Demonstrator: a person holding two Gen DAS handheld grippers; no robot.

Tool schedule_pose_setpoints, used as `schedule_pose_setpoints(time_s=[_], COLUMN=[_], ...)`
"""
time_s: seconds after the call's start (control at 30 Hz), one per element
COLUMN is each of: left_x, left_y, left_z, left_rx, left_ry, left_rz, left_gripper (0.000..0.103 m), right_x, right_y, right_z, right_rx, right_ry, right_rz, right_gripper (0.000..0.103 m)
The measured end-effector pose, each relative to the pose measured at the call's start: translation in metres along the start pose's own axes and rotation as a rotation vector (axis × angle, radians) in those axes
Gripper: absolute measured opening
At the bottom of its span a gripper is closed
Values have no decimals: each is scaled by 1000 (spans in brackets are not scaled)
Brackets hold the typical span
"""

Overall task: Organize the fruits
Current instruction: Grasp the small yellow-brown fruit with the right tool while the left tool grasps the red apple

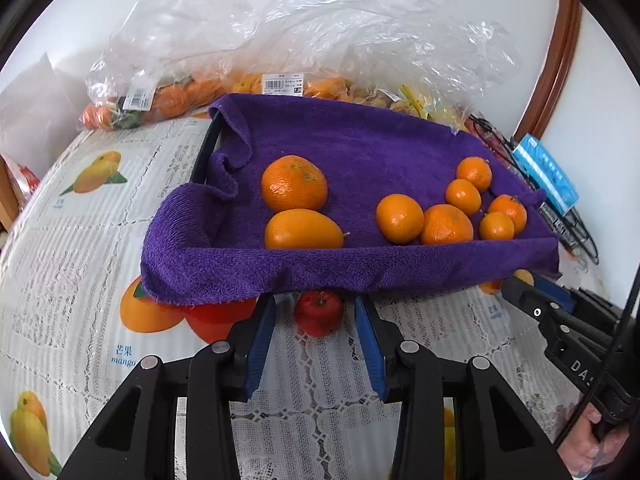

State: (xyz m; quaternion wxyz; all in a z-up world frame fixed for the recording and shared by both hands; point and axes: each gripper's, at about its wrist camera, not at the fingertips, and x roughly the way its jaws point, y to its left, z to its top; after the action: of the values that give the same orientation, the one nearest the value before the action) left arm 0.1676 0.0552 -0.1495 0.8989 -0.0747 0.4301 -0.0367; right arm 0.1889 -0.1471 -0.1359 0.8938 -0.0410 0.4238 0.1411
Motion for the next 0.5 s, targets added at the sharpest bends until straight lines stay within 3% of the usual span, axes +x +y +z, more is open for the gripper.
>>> schedule_pose_setpoints(time_s=[0.2,0.5], left_x=[3,3], left_y=[-16,-13], left_z=[0,1], left_rx=[69,50], left_ry=[12,8], left_rz=[44,51], left_gripper=[38,33], right_x=[3,10], right_y=[3,-3], right_z=[-1,-2], right_rx=[-10,36], right_ry=[20,60], right_rz=[-2,-3], right_gripper=[26,26])
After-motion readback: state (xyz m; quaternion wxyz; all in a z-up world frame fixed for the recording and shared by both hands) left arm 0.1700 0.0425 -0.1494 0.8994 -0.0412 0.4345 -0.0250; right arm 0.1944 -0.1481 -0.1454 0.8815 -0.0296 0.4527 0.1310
